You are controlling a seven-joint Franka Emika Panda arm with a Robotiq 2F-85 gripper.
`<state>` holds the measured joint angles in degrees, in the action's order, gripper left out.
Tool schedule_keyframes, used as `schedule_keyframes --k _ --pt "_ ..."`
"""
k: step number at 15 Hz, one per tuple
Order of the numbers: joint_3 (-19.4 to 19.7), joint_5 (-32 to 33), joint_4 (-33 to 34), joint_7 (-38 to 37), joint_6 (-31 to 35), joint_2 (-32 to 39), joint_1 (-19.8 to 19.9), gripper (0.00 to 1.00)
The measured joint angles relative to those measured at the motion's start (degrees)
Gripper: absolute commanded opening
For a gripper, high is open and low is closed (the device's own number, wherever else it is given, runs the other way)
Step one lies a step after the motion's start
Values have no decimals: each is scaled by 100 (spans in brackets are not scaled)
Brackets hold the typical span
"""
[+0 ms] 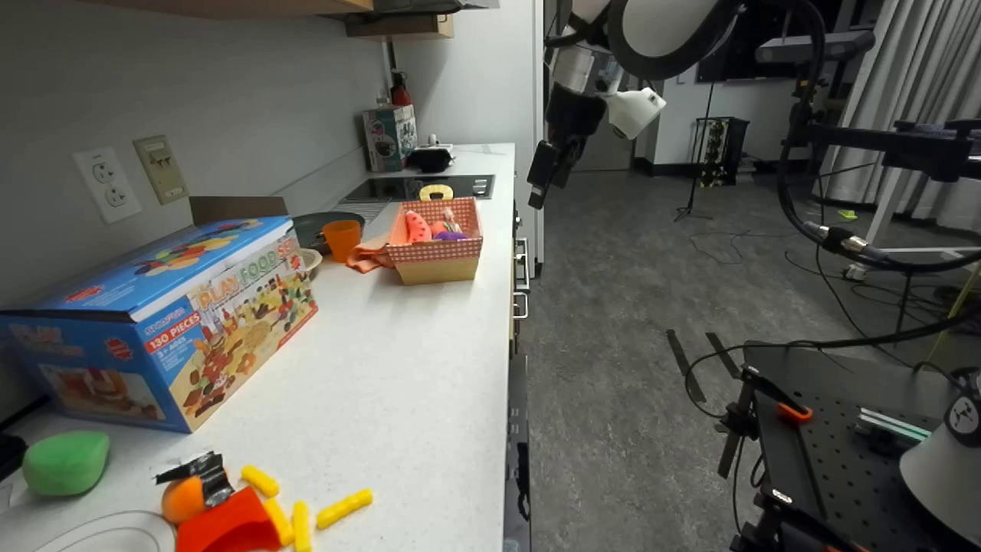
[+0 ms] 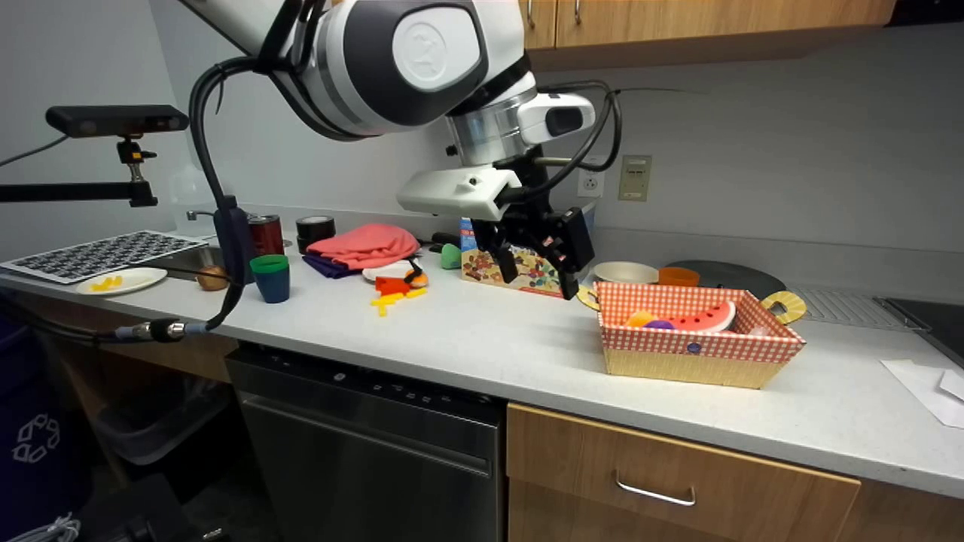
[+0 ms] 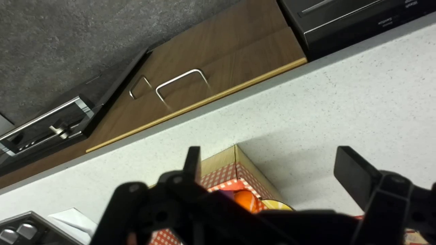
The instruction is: Open the drawer, pick up the plush toys, put them in the basket and close the drawer.
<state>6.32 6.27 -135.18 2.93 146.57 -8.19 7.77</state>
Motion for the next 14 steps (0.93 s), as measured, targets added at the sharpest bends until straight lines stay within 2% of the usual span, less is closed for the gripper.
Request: schedule_keyframes --k 4,8,14 --pt "309 -126 248 -15 -35 409 164 100" --pt "717 -198 749 -19 -41 1311 531 100" --pt "822 -422 1436 -395 -320 2698 742 100"
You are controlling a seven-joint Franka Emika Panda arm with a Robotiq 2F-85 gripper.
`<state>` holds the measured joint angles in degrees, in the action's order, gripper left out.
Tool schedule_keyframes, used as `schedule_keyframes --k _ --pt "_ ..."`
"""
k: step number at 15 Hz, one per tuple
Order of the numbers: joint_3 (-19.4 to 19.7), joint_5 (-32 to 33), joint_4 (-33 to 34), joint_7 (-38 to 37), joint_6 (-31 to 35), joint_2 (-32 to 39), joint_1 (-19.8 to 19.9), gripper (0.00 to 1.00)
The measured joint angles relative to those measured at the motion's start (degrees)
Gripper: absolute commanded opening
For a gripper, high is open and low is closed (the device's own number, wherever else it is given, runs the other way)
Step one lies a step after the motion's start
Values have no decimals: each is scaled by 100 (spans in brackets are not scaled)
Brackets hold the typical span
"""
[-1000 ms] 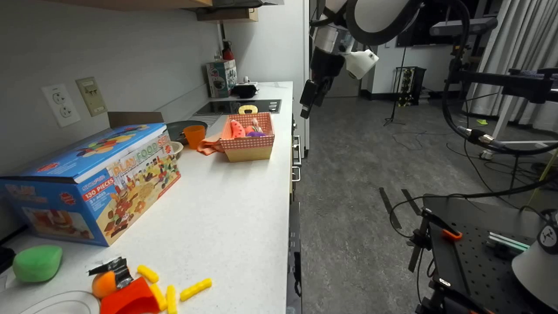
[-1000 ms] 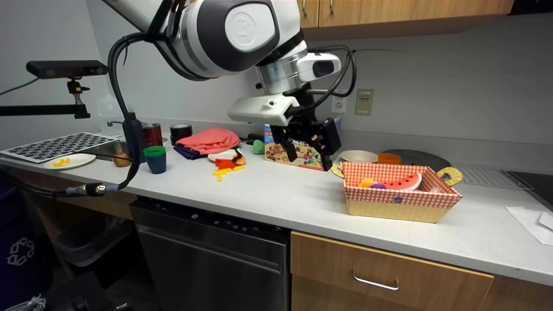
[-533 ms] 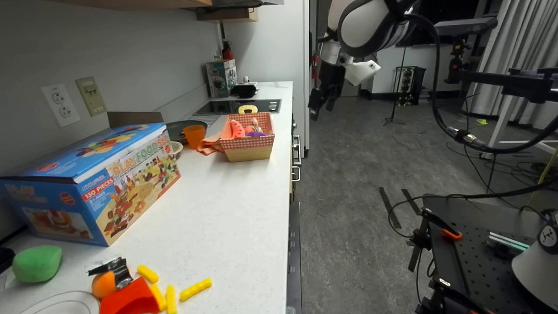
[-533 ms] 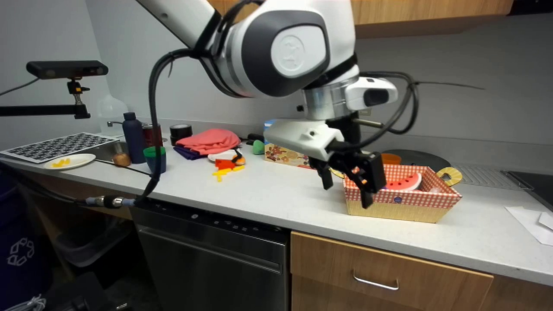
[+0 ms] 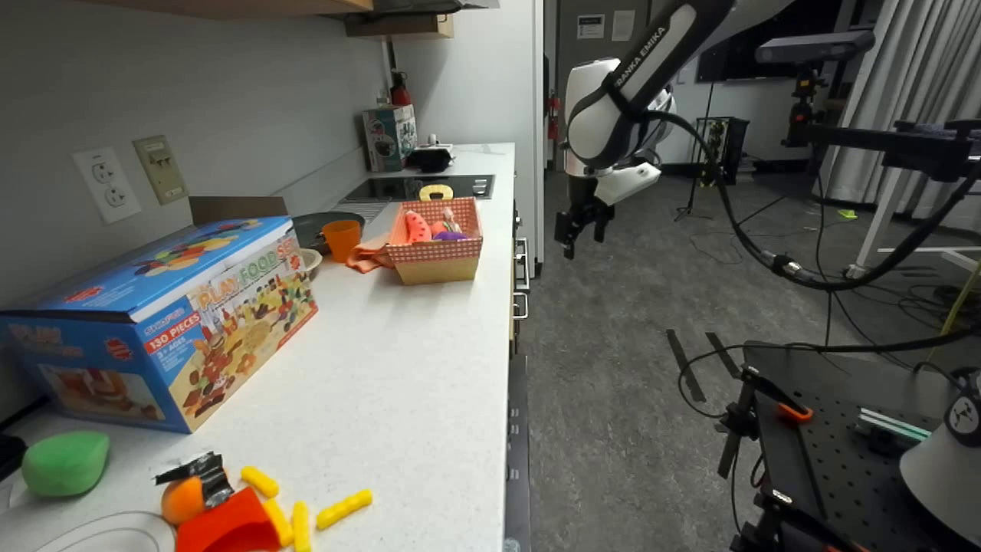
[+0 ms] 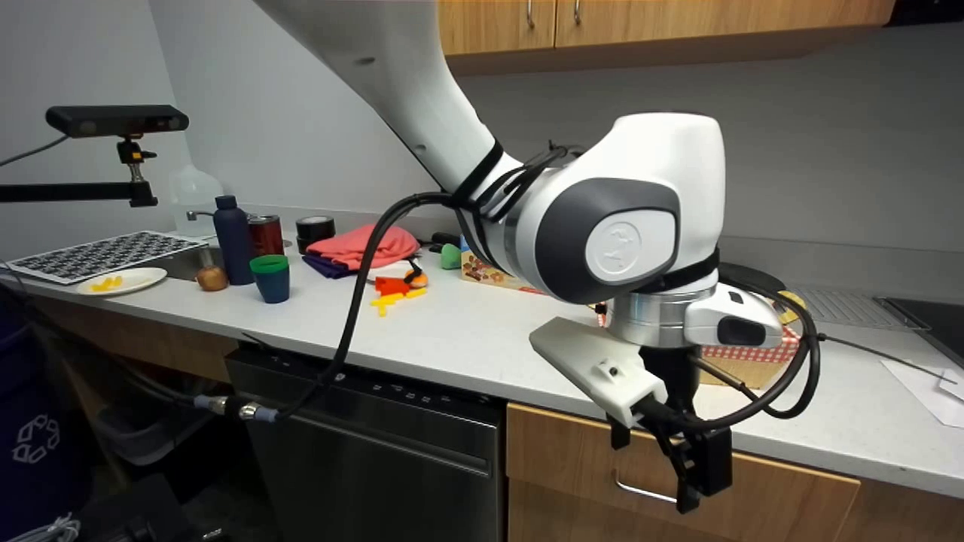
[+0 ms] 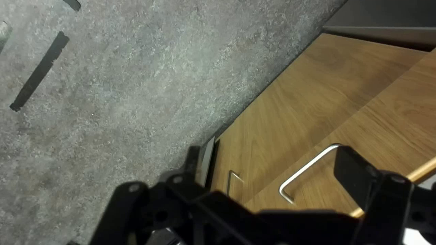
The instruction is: Open the drawer, pick up the plush toys, put them in the basket and close the drawer.
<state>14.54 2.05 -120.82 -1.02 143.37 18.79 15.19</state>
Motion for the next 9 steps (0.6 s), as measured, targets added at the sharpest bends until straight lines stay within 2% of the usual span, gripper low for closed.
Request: schedule_keyframes --k 6,9 --pt "-29 -98 175 -80 -87 180 1 100" --pt "-94 -696 175 -109 282 465 79 100"
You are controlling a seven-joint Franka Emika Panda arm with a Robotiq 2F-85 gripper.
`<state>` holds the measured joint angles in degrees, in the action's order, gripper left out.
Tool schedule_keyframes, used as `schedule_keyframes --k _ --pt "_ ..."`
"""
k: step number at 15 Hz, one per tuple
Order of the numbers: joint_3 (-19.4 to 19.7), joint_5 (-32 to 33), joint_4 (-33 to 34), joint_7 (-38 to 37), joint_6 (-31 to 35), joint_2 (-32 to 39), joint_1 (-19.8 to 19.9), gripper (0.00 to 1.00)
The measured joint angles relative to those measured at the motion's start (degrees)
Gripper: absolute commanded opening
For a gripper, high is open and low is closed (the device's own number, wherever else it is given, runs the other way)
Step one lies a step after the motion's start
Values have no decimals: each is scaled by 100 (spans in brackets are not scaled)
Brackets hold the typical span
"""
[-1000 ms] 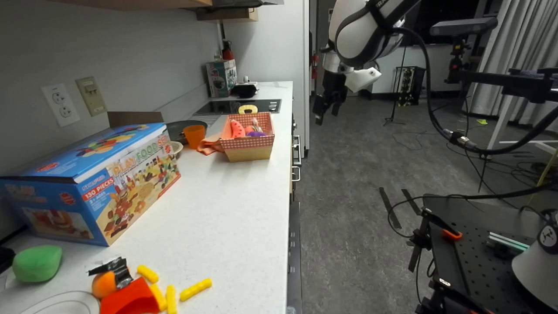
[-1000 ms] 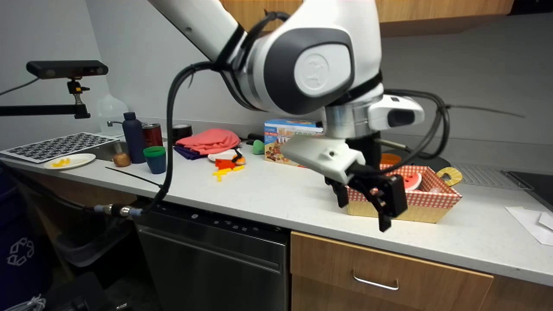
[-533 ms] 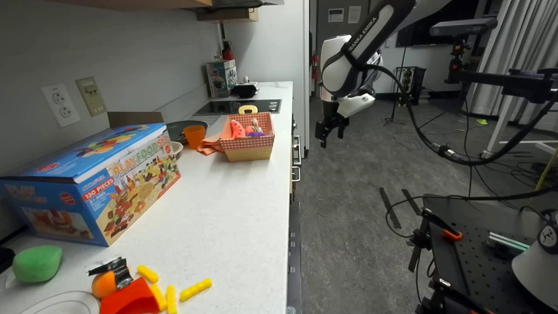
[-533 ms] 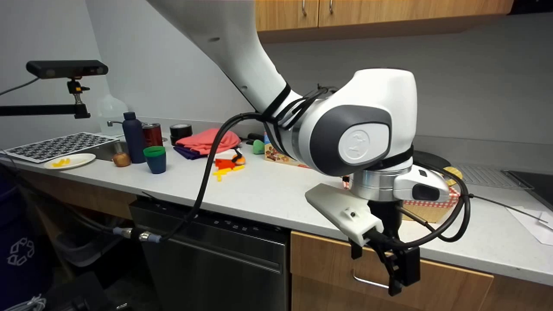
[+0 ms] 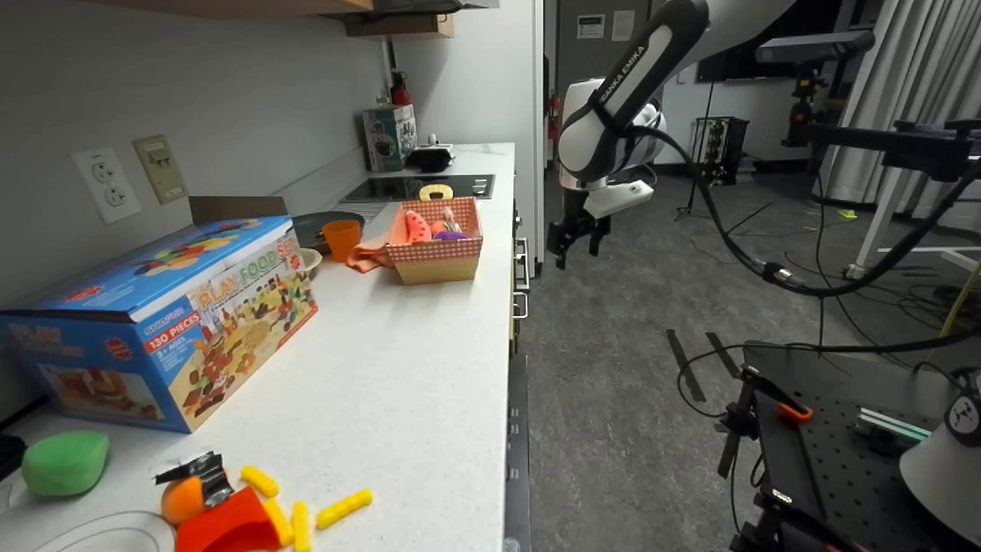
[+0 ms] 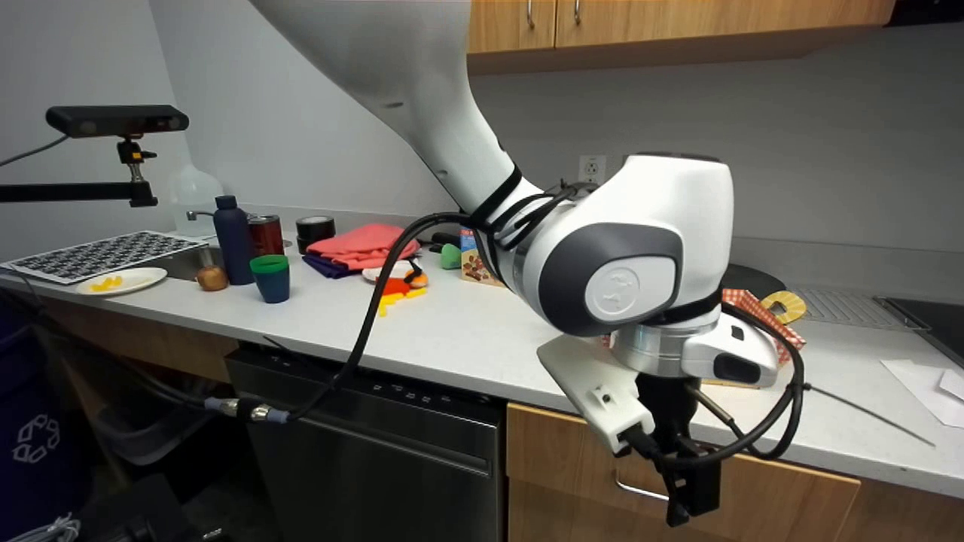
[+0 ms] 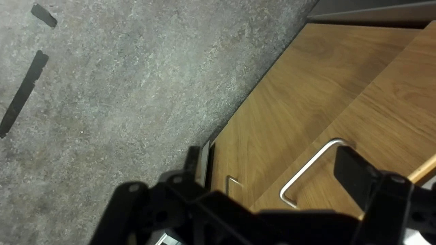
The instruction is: Open the drawer, pick up the plush toys, put them in the basket and close the drawer.
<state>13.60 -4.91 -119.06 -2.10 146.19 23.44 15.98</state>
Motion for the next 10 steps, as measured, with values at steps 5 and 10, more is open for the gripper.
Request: schedule_keyframes --k 5,10 --pt "-672 -1649 106 568 844 612 877 100" --pt "-954 -2059 452 768 902 1017 1274 100"
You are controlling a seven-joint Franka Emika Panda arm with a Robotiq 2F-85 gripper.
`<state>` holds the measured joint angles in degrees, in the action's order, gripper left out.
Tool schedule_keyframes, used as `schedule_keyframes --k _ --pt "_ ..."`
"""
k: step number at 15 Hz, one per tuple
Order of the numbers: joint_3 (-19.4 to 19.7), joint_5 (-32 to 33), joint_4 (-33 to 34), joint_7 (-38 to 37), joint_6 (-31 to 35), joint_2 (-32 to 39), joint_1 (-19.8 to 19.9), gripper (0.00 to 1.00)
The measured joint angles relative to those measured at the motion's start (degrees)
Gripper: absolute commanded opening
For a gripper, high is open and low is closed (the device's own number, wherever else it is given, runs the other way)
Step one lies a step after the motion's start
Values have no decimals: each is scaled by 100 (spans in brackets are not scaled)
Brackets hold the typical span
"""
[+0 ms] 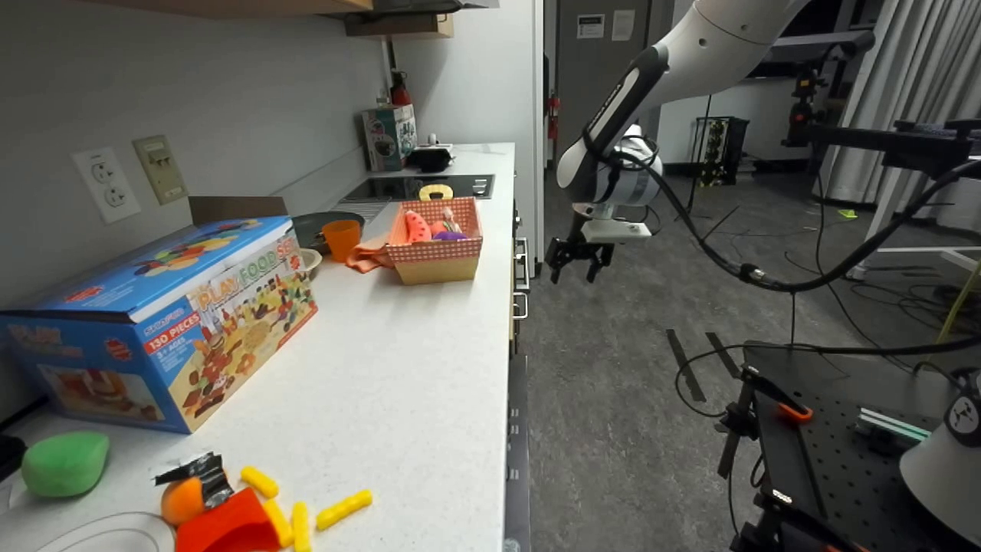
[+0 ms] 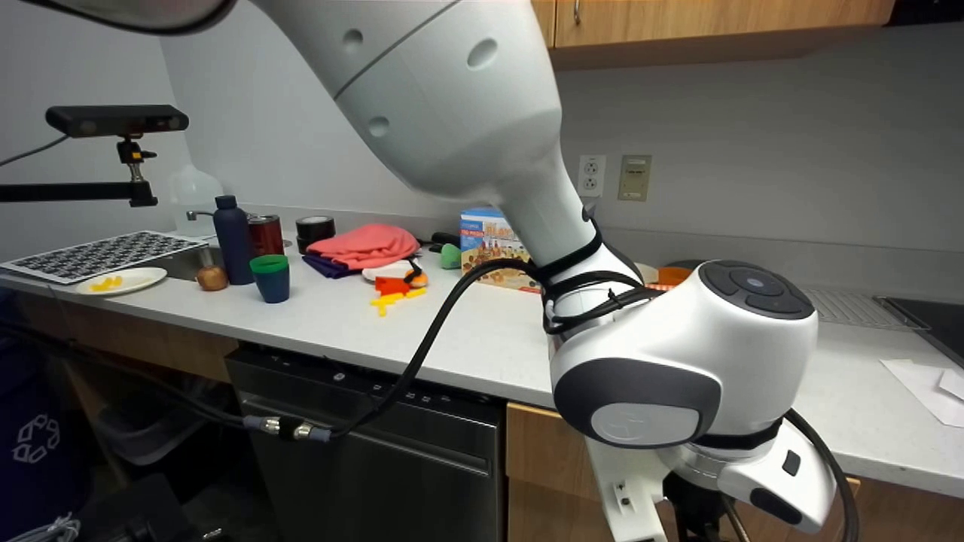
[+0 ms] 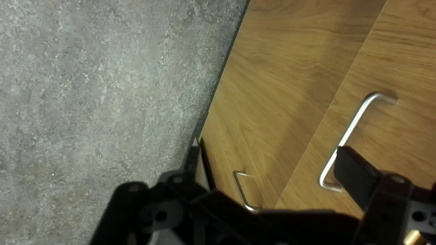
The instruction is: Open the drawer, pick up the plush toys, put them in the basket and close the drawer.
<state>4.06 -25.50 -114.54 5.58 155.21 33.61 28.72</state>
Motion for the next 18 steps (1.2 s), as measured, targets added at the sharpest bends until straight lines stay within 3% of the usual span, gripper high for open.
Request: schedule_keyframes --k 5,12,18 --pt "-42 -103 28 0 21 121 70 100" --pt "-682 -652 627 362 78 828 781 100" --pt "-1029 -653 1286 371 75 1315 859 100"
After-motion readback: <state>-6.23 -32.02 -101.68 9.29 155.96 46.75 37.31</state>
